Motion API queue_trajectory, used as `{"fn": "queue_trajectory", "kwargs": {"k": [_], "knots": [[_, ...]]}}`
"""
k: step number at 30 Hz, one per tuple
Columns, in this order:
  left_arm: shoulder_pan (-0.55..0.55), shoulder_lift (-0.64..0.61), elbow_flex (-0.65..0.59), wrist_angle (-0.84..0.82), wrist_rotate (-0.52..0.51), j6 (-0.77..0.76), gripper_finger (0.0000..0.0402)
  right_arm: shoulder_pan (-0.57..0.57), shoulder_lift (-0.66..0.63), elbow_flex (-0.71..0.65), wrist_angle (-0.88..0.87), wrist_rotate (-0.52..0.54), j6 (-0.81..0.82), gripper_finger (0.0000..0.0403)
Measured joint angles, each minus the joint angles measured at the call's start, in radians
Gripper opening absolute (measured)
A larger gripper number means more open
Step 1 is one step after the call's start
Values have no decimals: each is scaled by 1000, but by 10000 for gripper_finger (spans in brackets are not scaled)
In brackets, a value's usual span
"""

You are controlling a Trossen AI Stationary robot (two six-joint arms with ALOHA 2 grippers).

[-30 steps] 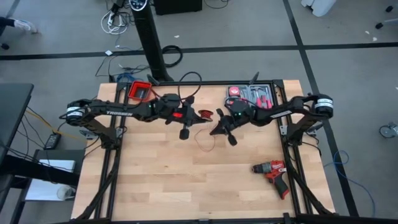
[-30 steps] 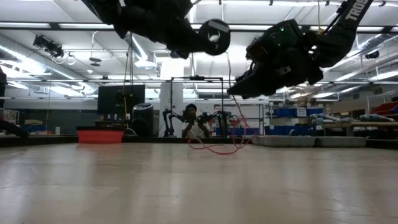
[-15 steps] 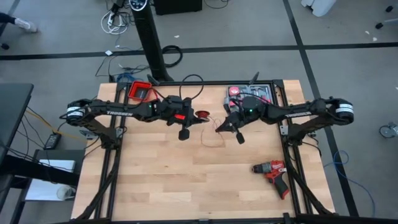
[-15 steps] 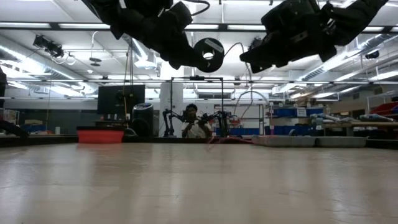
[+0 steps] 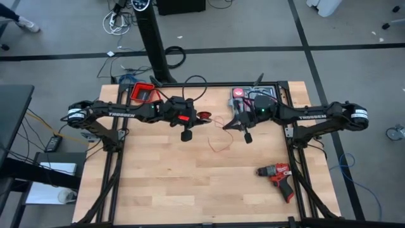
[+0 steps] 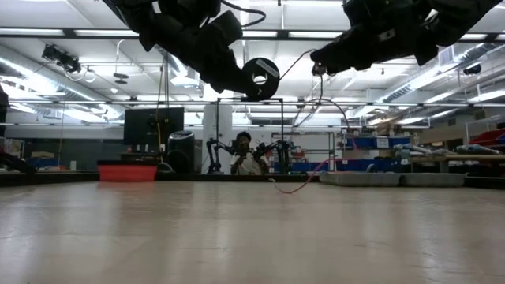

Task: Coil cords
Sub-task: Coil the red wire onto the black spool

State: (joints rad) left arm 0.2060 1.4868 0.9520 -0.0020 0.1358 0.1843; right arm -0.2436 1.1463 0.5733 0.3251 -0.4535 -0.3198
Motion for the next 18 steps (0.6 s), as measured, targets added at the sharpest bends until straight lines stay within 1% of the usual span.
{"fn": "queue_trajectory", "kwargs": {"k": [4,6,9,13,18], "knots": [[-3,0,0,2,27,0,5,-23,-2,22,-8,-42,-73,0],[-5,0,0,3,59,-5,5,-33,-2,36,-9,-75,-112,0],[-5,0,0,3,135,-34,5,-48,-2,62,-10,-85,-129,0],[-11,0,0,10,232,-62,5,-64,-2,88,-12,-85,-134,0],[-32,0,0,23,294,-60,5,-64,10,111,33,-36,-126,0]]}}
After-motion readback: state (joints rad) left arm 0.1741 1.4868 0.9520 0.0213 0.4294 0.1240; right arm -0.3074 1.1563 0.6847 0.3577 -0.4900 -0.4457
